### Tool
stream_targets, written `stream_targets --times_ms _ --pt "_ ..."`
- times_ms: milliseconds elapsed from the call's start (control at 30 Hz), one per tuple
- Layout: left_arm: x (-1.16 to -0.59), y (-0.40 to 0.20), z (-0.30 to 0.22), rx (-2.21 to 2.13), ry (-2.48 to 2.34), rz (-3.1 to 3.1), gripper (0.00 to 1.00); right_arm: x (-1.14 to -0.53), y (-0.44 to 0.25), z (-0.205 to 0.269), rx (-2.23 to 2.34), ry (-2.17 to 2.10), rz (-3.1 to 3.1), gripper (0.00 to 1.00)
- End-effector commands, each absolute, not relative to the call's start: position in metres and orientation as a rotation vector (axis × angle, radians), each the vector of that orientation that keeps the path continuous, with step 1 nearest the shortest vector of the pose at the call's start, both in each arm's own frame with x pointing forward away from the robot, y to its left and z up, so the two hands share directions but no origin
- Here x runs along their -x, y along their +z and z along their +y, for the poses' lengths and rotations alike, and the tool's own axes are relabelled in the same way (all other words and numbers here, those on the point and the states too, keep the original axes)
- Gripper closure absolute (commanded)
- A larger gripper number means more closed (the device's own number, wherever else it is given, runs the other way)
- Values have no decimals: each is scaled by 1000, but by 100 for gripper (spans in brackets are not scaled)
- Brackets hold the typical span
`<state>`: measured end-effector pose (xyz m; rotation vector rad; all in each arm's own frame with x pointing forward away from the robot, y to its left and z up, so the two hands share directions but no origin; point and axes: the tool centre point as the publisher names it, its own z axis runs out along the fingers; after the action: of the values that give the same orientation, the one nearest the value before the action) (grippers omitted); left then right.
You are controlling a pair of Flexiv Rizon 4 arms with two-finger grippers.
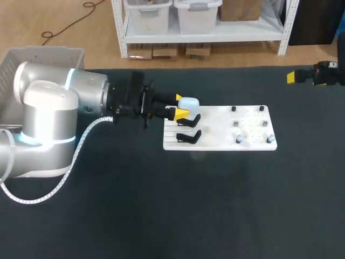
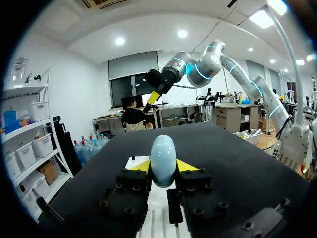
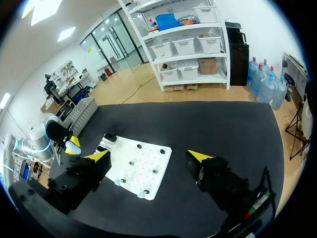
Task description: Pick up each earbud case from the left stands, insert the matching earbuds, close the lid, and place the case in the box.
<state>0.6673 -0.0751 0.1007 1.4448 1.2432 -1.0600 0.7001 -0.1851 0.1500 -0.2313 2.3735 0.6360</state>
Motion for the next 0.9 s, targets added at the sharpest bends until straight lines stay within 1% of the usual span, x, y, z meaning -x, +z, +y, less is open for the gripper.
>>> stream_targets --times_ms 33,233,533,900 --pt "-666 100 -74 -1443 -1058 1240 100 -700 150 -185 231 636 2374 0" --pt "-666 100 -74 -1443 -1058 1240 100 -700 150 -185 231 636 2374 0" --pt "-646 114 -90 -1417 -1101 1196 100 -697 151 -184 242 637 2373 0" --pt "-629 113 -97 -1389 -1160 1199 100 -672 154 -165 340 637 2372 0"
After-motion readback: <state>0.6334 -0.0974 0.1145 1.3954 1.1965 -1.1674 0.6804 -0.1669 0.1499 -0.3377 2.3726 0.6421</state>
